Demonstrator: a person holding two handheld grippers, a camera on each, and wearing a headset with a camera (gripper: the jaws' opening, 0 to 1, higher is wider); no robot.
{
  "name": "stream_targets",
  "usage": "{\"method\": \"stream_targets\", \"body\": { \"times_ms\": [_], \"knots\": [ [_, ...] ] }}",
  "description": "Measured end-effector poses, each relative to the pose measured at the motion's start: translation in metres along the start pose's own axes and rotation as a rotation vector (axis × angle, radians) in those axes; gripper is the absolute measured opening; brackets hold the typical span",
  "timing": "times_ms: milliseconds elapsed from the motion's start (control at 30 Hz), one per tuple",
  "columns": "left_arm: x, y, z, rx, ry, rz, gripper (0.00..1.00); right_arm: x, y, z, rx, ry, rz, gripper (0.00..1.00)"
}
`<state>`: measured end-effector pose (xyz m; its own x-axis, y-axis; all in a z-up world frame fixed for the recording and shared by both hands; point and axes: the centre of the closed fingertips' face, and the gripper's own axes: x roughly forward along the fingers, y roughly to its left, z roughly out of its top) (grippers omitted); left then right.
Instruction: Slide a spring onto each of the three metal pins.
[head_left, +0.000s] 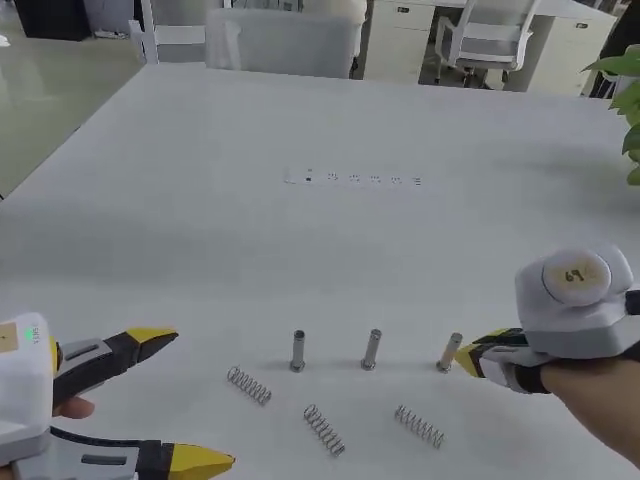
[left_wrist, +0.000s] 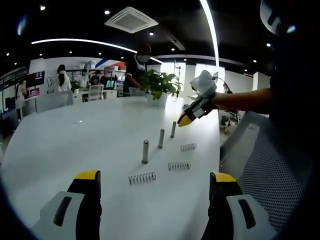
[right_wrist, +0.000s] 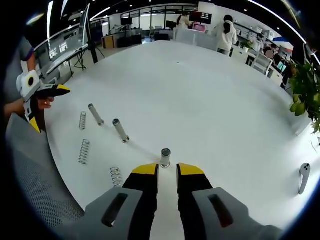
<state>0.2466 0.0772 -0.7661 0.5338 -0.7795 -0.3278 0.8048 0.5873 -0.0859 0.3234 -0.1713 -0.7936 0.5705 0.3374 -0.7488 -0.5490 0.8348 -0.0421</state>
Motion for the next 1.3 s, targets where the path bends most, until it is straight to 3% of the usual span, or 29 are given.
{"method": "stream_targets", "body": {
  "times_ms": [333,600,733,1300],
  "knots": [
    [0.001,0.000,-0.001,-0.003,0.000,-0.005,0.87,-0.015,0.017,-0.015,-0.013,0.045,0.054,0.12],
    [0.002,-0.001,0.000,-0.002,-0.007,-0.007,0.87,-0.013,0.057,-0.016,-0.089,0.096,0.171,0.12],
    [0.002,-0.001,0.001,-0.001,-0.010,-0.007,0.87,-0.005,0.076,-0.018,-0.166,0.134,0.220,0.13],
    [0.001,0.001,0.001,-0.011,-0.023,0.008,0.87,0.026,0.091,-0.026,-0.327,0.293,0.253,0.13]
  ]
}}
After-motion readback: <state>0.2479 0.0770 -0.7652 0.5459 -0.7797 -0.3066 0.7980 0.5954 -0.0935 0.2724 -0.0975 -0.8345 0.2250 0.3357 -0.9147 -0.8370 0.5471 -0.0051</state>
